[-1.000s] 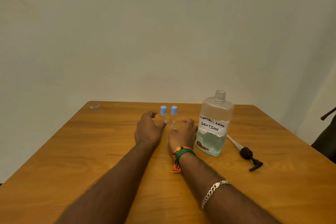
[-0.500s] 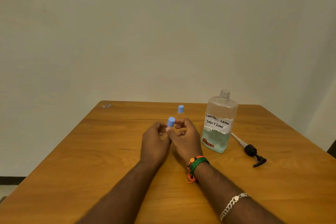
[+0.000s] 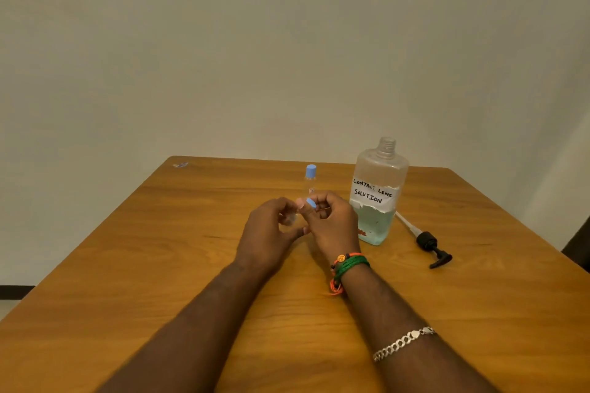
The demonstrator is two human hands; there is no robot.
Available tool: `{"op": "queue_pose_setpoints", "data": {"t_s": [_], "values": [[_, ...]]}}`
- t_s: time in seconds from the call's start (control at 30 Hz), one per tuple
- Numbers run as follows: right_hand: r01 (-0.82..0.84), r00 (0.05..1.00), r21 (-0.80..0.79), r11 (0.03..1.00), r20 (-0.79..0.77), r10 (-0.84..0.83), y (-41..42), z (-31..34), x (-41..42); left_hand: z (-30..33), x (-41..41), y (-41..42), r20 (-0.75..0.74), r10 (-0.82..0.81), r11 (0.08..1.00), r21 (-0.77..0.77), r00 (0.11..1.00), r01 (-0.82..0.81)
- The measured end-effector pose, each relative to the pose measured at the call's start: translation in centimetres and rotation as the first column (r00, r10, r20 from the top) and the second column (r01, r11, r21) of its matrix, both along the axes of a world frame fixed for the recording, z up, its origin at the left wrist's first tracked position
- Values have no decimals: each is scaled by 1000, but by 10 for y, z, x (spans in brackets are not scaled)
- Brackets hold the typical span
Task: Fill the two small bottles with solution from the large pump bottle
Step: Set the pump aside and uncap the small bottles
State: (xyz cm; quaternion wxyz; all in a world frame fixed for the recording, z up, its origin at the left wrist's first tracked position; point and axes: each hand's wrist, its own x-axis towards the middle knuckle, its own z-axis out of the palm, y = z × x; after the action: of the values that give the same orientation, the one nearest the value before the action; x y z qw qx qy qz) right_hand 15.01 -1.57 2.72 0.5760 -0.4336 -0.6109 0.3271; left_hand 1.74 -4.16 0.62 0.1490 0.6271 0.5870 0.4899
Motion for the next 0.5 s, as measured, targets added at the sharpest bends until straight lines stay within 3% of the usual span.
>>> {"op": "queue_pose_setpoints", "data": {"t_s": [0.2, 0.5], "values": [[-77, 984, 51, 996, 166, 68, 4, 4, 9, 4, -5, 4, 64, -20, 997, -72, 998, 25], [-13, 993, 47, 999, 115, 8, 0, 7, 6, 5, -5, 4, 32, 4, 999, -37, 999, -3]]}}
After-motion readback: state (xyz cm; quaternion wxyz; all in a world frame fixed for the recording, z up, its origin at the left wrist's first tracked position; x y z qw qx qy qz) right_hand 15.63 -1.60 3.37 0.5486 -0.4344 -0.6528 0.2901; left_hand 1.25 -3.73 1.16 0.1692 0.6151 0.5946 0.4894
